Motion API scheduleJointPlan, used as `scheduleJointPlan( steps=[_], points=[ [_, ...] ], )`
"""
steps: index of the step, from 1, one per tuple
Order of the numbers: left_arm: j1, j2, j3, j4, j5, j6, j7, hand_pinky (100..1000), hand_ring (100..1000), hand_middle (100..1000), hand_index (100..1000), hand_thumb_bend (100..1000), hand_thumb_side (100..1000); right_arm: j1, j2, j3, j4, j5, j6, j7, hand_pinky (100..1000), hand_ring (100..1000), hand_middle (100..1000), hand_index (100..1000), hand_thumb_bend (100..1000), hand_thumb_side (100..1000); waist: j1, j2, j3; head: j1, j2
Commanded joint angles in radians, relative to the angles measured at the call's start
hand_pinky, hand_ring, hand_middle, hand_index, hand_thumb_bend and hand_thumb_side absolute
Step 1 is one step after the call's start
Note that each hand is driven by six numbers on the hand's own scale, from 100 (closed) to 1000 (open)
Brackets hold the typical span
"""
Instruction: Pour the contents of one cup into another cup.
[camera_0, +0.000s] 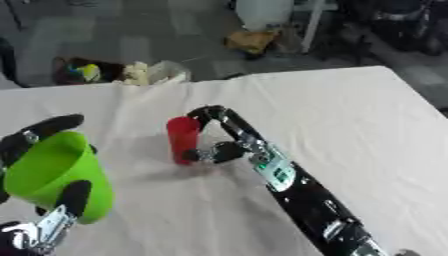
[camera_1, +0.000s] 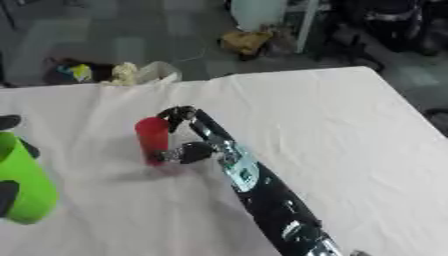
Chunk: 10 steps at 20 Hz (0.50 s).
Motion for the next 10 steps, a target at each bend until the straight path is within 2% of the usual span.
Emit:
scheduleJointPlan(
  steps=[1, 10],
  points=[
    [-0.014, 0.006, 0.002, -0.020, 0.003, -0.002, -0.002, 204, 744, 658, 942, 100, 429, -0.019, -0.009, -0.007, -0.010, 0.002, 0.005, -0.015, 840, 568, 540, 786, 796, 606, 0.004, -0.014, 0.001, 0.003, -0.007],
    [-0.011, 0.010, 0.004, -0.020, -0.004, 0.002, 0.001, 205, 746, 659, 942, 100, 427, -0.012, -0.013, -0.006, -0.073, -0.016, 0.021, -0.042, 824, 552, 535, 783, 805, 616, 0.004, -0.011, -0.007, 0.008, -0.006]
  ],
)
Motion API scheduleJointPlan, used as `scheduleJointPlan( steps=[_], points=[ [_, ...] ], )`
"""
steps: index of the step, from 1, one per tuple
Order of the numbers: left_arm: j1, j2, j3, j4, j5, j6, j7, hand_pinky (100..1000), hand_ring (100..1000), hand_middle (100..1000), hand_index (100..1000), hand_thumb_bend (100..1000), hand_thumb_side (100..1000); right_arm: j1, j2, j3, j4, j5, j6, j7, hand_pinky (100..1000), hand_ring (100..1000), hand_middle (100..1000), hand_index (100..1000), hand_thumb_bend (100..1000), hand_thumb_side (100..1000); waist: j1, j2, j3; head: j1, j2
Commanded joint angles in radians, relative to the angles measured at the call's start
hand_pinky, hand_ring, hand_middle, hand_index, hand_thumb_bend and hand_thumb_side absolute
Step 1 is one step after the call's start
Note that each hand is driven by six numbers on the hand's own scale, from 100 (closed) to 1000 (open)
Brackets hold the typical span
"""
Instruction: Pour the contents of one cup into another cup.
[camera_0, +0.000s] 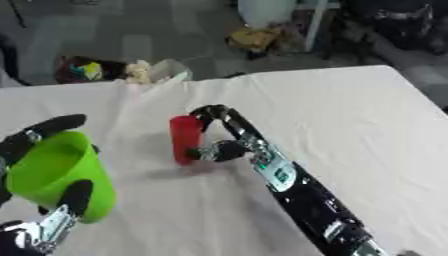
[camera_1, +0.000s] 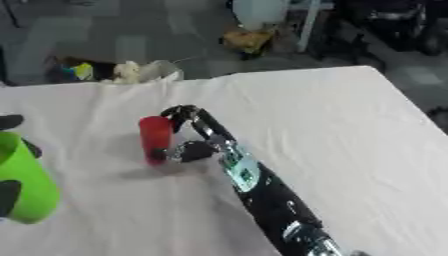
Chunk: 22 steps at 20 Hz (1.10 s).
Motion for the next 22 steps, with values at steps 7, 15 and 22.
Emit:
scheduleJointPlan(
  steps=[7, 15, 22],
  points=[
    [-0.008, 0.011, 0.004, -0.020, -0.007, 0.003, 0.002, 207, 748, 659, 943, 100, 424, -0.012, -0.013, -0.003, -0.070, -0.011, 0.014, -0.018, 824, 551, 535, 783, 808, 616, 0.005, -0.015, -0.004, 0.006, -0.005],
    [-0.008, 0.007, 0.003, -0.020, -0.002, 0.001, -0.002, 210, 751, 660, 943, 100, 422, -0.015, -0.007, 0.005, 0.006, 0.005, 0.002, 0.033, 824, 541, 524, 779, 810, 609, 0.011, -0.016, -0.001, 0.007, -0.004],
    [-0.005, 0.003, 0.000, -0.020, -0.004, -0.001, -0.007, 214, 756, 662, 944, 100, 417, -0.016, -0.004, -0.001, 0.044, 0.012, -0.013, 0.054, 826, 536, 521, 776, 811, 609, 0.018, -0.012, 0.003, 0.009, -0.003]
  ],
)
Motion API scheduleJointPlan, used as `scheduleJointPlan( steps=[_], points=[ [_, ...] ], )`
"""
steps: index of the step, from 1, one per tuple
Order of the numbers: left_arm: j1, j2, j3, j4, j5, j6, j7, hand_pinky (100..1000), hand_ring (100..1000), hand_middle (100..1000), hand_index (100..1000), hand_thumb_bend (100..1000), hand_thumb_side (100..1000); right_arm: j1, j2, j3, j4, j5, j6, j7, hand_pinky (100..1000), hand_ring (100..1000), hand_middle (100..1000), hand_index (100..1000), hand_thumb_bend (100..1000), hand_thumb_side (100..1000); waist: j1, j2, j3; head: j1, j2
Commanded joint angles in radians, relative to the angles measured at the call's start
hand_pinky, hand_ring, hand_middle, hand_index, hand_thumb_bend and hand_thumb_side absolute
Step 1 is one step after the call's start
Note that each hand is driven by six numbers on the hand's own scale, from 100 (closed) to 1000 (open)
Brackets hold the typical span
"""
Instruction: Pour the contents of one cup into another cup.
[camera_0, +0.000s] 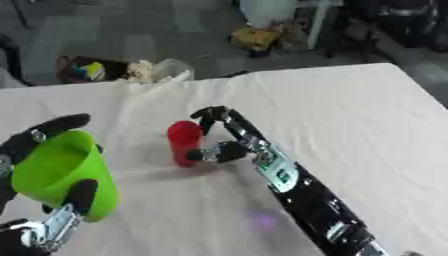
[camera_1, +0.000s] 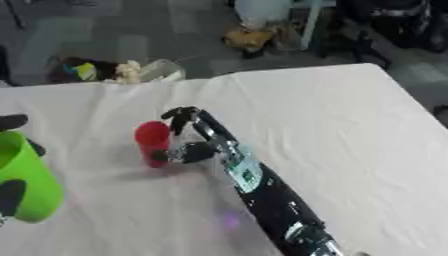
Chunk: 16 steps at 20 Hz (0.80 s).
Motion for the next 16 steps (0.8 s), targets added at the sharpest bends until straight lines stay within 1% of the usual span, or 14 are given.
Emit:
scheduleJointPlan(
  steps=[1, 16],
  points=[
    [-0.010, 0.003, 0.000, -0.020, 0.003, -0.003, -0.006, 216, 757, 665, 944, 100, 416, -0.017, -0.007, -0.007, 0.000, 0.008, -0.006, 0.010, 826, 535, 521, 776, 811, 609, 0.004, -0.014, 0.003, 0.001, -0.003],
    [-0.016, -0.004, -0.003, -0.020, 0.010, -0.006, -0.018, 226, 761, 670, 946, 100, 416, -0.047, 0.026, -0.004, 0.030, 0.034, -0.008, 0.025, 825, 525, 510, 764, 806, 615, 0.005, -0.009, 0.017, -0.001, -0.008]
  ],
)
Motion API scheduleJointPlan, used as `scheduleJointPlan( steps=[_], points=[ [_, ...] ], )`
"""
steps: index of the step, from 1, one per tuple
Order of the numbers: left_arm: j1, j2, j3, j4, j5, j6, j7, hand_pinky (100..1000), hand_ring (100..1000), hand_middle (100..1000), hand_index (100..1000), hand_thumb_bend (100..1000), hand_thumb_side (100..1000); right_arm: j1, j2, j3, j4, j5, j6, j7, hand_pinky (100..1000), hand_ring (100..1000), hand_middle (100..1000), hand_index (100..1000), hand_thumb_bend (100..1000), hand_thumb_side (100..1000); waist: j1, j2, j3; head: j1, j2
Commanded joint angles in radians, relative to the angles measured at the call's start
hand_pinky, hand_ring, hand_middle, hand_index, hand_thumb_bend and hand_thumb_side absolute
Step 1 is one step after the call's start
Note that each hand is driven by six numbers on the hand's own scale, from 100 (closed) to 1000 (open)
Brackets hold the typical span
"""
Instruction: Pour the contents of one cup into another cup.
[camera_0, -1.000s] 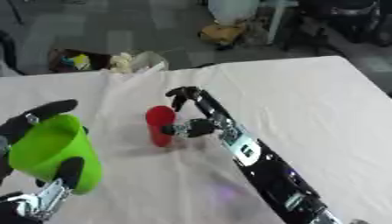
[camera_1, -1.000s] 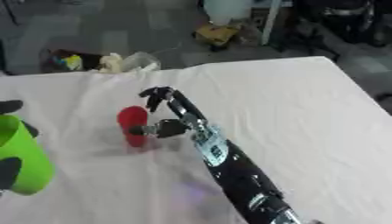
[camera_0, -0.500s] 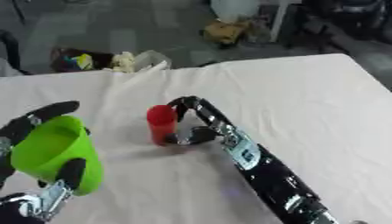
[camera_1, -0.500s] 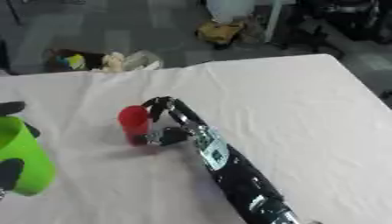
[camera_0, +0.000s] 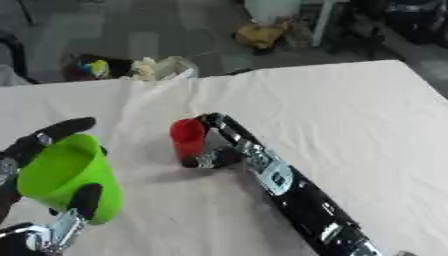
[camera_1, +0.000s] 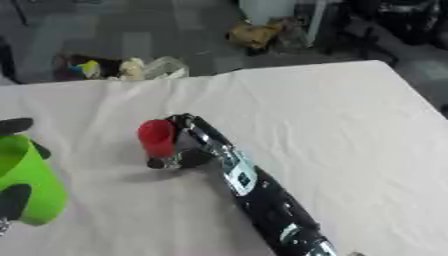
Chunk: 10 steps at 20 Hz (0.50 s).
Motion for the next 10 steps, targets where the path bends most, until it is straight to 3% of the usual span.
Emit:
scheduleJointPlan(
  steps=[1, 6, 10],
  points=[
    [-0.016, 0.005, 0.002, -0.020, 0.005, -0.002, -0.004, 227, 761, 670, 947, 100, 416, -0.026, 0.000, -0.004, -0.002, 0.013, -0.004, 0.005, 824, 524, 508, 763, 806, 616, 0.001, -0.016, 0.004, -0.002, -0.008],
    [-0.017, 0.004, 0.001, -0.020, 0.008, -0.002, -0.006, 231, 763, 671, 945, 100, 417, -0.033, 0.010, -0.001, 0.001, 0.019, -0.003, 0.002, 821, 507, 487, 748, 797, 621, -0.001, -0.017, 0.007, -0.002, -0.010],
    [-0.018, 0.004, 0.001, -0.020, 0.010, -0.002, -0.007, 232, 764, 671, 944, 100, 417, -0.036, 0.016, 0.000, 0.003, 0.026, 0.002, -0.004, 805, 456, 398, 700, 748, 582, -0.001, -0.017, 0.008, -0.002, -0.011]
  ],
)
